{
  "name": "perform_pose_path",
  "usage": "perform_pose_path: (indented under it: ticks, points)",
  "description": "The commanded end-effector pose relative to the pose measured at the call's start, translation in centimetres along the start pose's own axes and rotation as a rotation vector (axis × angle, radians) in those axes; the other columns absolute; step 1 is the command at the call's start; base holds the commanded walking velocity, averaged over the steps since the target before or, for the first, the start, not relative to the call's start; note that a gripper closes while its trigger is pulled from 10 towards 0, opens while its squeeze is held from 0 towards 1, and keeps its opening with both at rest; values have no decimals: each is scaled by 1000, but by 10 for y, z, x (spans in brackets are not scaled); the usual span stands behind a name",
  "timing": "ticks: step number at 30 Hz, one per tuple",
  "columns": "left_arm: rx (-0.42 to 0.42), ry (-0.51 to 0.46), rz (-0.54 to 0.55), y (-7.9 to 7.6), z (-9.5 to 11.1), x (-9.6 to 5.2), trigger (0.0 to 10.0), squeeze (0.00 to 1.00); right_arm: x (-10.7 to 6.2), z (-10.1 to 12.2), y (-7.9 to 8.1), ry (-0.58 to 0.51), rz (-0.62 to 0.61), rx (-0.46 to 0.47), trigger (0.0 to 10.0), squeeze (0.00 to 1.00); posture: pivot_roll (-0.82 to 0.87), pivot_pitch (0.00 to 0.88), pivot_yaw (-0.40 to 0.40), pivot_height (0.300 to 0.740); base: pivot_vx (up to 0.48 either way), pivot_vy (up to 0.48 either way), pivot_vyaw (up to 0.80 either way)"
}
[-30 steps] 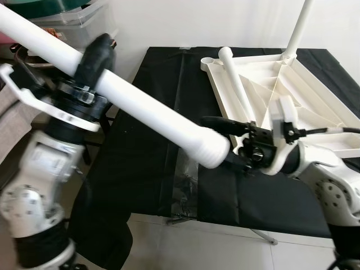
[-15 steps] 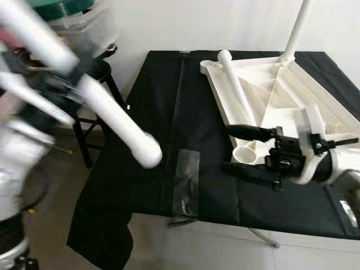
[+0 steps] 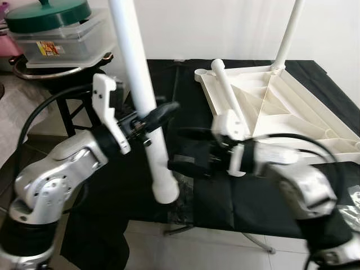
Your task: Building children table
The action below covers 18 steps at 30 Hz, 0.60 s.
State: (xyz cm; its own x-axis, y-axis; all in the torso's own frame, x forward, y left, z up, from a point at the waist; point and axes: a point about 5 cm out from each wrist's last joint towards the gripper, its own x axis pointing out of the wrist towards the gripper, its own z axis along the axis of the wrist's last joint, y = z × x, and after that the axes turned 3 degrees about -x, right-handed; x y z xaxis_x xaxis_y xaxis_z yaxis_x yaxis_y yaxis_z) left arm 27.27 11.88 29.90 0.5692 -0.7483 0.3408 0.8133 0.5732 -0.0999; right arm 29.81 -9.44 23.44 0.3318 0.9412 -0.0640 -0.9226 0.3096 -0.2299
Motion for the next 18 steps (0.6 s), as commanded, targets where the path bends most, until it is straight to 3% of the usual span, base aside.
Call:
perform_pose_path:
  ticks: [1,10,11,12,13,18]
  points:
    - [-9,-34,-70,-12,-2,9,0,0,14,-8,7,30,25,42,10000,0,-60,89,33,740,0,0,0]
    - [-45,-72,-136,-23,-3,21,0,0,35,-15,20,23,61,61,10000,0,-58,85,36,740,0,0,0]
    - [-47,-74,-148,-25,-3,23,0,0,39,-17,19,31,49,55,5647,0,-58,85,36,740,0,0,0]
    - [-47,-72,-157,-27,-4,24,0,0,41,-17,17,37,36,54,5647,0,-56,85,35,740,0,0,0]
    - [-46,-68,-165,-28,-5,25,0,0,43,-17,15,41,20,56,0,0,-56,85,36,740,0,0,0]
    - [-43,-64,-174,-30,-9,26,0,0,44,-17,11,52,-4,57,0,0,-58,84,36,740,0,0,0]
